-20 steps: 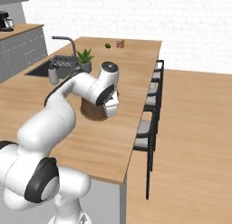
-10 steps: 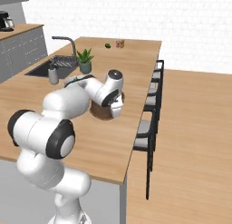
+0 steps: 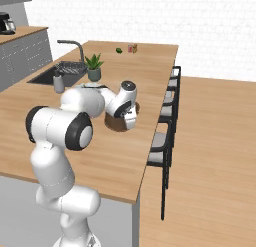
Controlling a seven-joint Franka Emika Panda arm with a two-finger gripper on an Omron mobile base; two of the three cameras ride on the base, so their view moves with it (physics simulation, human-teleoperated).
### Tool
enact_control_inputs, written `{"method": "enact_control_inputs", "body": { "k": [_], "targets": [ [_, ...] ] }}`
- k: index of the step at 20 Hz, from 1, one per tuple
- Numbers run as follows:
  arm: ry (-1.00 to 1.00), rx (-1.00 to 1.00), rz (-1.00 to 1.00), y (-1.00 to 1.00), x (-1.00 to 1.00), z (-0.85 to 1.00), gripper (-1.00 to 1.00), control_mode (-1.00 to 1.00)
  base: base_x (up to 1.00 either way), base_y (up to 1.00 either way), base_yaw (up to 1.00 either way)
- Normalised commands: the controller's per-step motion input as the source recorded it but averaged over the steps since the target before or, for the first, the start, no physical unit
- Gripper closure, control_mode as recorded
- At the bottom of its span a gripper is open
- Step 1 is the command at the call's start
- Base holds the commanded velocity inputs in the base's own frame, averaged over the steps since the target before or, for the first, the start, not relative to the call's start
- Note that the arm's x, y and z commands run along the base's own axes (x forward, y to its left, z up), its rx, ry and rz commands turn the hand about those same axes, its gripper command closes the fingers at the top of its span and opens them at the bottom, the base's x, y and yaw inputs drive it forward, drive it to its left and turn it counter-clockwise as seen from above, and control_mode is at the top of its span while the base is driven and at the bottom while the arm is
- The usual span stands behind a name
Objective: Open the cabinet, pick up the bread from the cabinet and place it in the basket. Then move the basket to the dining counter.
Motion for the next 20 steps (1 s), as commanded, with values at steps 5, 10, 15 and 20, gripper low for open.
{"method": "enact_control_inputs", "body": {
  "k": [5, 10, 15, 20],
  "targets": [
    [0.0, -0.01, 0.0, 0.0, 0.42, -0.36, 1.0, -1.0, 0.0, 0.0, 0.0],
    [0.0, 0.0, 0.0, 0.02, 0.3, -0.29, 1.0, -1.0, 0.0, 0.0, 0.0],
    [0.0, 0.0, -0.01, 0.06, 0.28, -0.29, 1.0, -1.0, 0.0, 0.0, 0.0],
    [0.02, 0.0, -0.01, 0.05, 0.14, -0.11, -1.0, -1.0, 0.0, 0.0, 0.0]
  ]
}}
